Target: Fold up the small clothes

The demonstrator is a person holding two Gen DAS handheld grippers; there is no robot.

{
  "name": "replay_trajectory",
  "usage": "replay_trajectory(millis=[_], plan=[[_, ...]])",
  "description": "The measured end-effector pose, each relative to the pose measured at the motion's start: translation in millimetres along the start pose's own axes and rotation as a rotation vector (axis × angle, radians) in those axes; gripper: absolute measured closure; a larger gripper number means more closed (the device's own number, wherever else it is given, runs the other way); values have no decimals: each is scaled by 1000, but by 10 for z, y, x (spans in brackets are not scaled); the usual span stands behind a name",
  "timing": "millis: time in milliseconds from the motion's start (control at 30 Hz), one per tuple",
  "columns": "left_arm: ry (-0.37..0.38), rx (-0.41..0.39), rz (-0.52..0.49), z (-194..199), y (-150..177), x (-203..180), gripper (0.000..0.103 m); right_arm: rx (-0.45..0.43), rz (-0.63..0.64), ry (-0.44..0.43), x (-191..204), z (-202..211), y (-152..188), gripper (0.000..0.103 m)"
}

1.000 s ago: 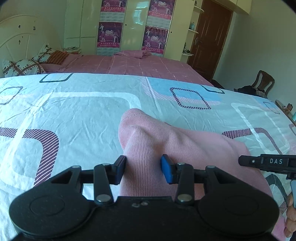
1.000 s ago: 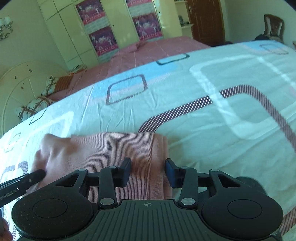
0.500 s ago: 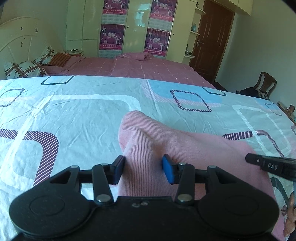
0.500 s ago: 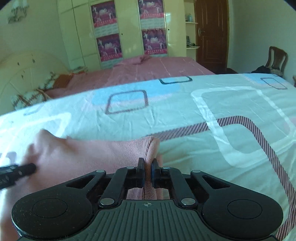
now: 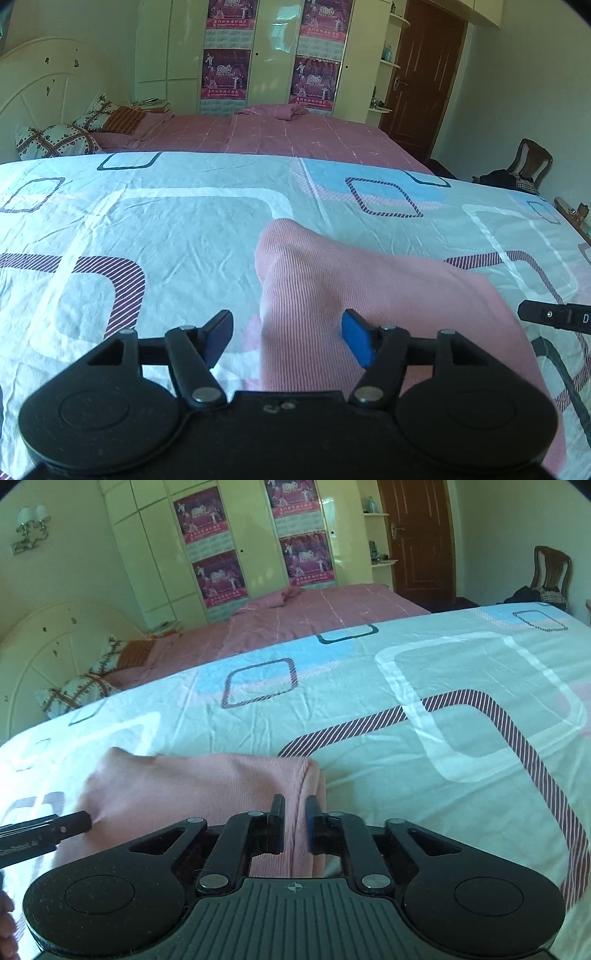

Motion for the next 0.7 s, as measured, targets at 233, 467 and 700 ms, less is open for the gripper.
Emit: replay_trajectory(millis=[233, 467, 700], plan=[[39, 17, 39, 262, 329, -24, 47, 43, 41, -37, -9, 345, 387, 61], [46, 0, 68, 323, 465, -104, 62, 118, 48, -28, -57, 431, 765, 78], [15, 17, 42, 321, 466, -153, 61, 130, 44, 7, -128, 360, 798, 78]])
Point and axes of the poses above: each gripper's, at about its wrist camera, not at the fingertips, and z roughly against the way its jaws point, x to its left, y to its underside, the point moved 4 cm from there along -z, roughly the way its jaws point, and after that the axes turned 12 degrees about y, right-handed, at the moved point
